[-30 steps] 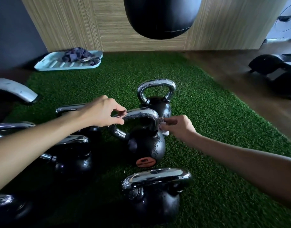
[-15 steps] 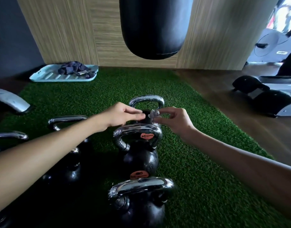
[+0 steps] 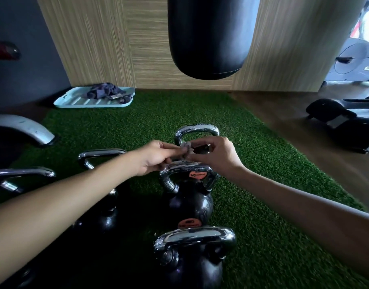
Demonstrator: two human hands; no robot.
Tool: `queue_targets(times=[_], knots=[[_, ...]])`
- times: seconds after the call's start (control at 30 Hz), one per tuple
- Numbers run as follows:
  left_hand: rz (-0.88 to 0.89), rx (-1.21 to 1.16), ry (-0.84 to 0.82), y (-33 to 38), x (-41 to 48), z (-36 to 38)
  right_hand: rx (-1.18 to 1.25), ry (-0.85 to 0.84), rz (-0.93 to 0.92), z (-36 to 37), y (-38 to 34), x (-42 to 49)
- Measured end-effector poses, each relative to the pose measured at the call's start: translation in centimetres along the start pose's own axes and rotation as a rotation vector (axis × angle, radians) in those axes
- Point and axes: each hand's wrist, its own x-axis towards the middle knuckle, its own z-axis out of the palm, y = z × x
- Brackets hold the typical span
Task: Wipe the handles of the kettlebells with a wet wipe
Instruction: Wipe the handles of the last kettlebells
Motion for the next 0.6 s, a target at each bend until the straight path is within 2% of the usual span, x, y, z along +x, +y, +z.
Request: queue_targets(times=[0.07,0.13,0.2,0.3,0.5,0.6], knots=[[0.057,0.097,0.066,-0.2,-0.4,-1.5,-0.203,-0.109,-0.009,0.0,0.6,0.1],[0.147,0.285,0.153,-0.3,-0.9,-3.0,-0.509,-0.246,-0.035,0.3,1.1,0.5],[0.236,0.475,0.242,-0.1,-1.3,-3.9,-0.671,-0.314,-0.056,0.5,0.8,0.9],[0.375,0.703,0.299,0.5,-1.3,-3.2,-0.731,-0.359,-0.112,0.1,0.3,1.0],[0.49,0.954,0.153,1.9,-1.0,0.7,-0.674,-0.378,-0.066,-2.4,2.1,-0.2],[0.491,0.964,0.098,1.7,-0.2,2.8,-0.645,-0.368,-0.048,-3.8,3.0,-0.9]])
